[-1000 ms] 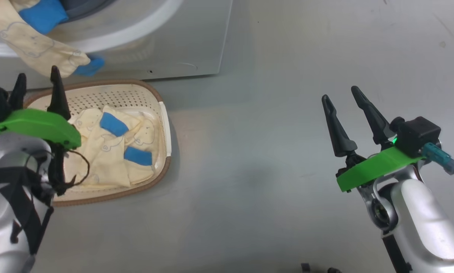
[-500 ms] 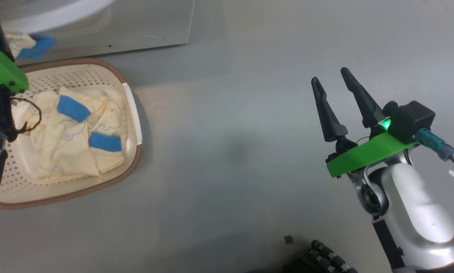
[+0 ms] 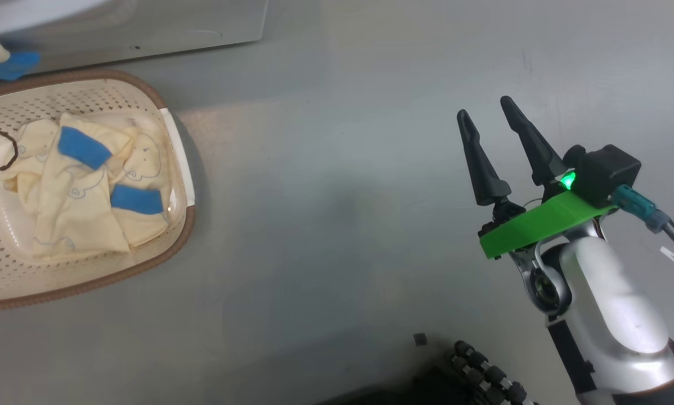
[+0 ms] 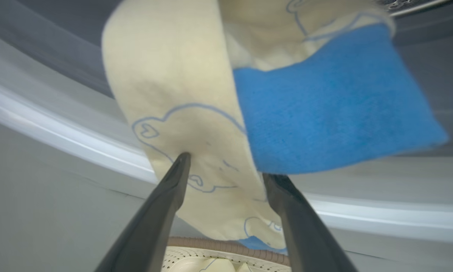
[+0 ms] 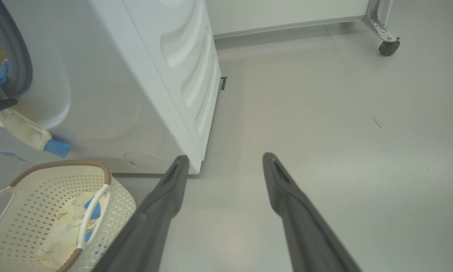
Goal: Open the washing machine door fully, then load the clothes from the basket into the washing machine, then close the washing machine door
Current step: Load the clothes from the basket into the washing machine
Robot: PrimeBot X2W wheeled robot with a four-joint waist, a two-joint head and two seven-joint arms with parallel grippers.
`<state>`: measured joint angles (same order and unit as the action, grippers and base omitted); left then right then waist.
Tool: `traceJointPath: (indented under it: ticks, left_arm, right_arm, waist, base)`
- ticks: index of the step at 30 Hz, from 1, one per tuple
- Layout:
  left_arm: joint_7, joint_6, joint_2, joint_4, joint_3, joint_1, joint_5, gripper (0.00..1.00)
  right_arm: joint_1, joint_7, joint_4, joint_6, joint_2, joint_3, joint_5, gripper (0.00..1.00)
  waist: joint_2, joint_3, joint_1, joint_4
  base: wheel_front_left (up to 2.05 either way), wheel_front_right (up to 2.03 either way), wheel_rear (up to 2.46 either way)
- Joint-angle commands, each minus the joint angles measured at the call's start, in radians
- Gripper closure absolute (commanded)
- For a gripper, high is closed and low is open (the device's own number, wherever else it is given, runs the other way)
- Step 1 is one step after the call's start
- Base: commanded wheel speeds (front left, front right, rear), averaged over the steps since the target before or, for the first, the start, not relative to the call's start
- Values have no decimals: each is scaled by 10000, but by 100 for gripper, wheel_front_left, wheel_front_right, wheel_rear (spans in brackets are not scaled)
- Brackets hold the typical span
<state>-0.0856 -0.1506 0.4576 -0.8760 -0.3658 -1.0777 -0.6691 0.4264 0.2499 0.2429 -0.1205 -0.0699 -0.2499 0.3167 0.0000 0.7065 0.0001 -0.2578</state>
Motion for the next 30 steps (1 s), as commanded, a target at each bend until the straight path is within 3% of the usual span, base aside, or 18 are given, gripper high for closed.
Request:
traceJointPath:
  ticks: [1, 4, 6, 8, 13, 14, 22, 30]
  left_arm:
    - [-170, -141, 523, 155, 322, -254, 49, 0]
    - [-288, -271, 460, 47, 314, -305, 69, 4]
    - [-218, 130, 740, -121, 313, -408, 16, 38]
    - [-249, 193, 762, -176, 304, -430, 10, 42]
    - [-296, 160, 734, -309, 252, -481, 15, 94]
    - [-300, 153, 727, -303, 241, -477, 13, 100]
    - [-106, 410, 601, 22, 53, -324, -72, 100]
    - [745, 740, 773, 1013, -244, -294, -121, 100]
  right_arm:
    - [29, 115, -273, -102, 34, -103, 17, 0]
    - [72, 116, -314, -102, 42, -137, -10, 0]
    - [99, 116, -343, -102, 42, -168, -19, 0]
    - [105, 116, -346, -102, 38, -177, -21, 0]
    - [76, 117, -319, -102, 21, -175, -20, 0]
    - [61, 117, -315, -102, 16, -165, -16, 0]
    - [-48, 117, -288, -102, -4, 17, -45, 0]
    - [-172, 118, -313, -102, -96, 111, -119, 0]
  waist:
    - [0, 21, -1, 27]
    - [0, 48, -1, 60]
    - [0, 91, -1, 52]
    - [0, 97, -1, 55]
    - [0, 68, -1, 62]
    - [0, 59, -1, 67]
    - [0, -83, -1, 265]
    - [0, -330, -1, 656]
  base:
    - [0, 0, 0]
    - [0, 0, 0]
    - [0, 0, 0]
    - [0, 0, 0]
    - [0, 0, 0]
    - [0, 0, 0]
    - [0, 0, 0]
    - [0, 0, 0]
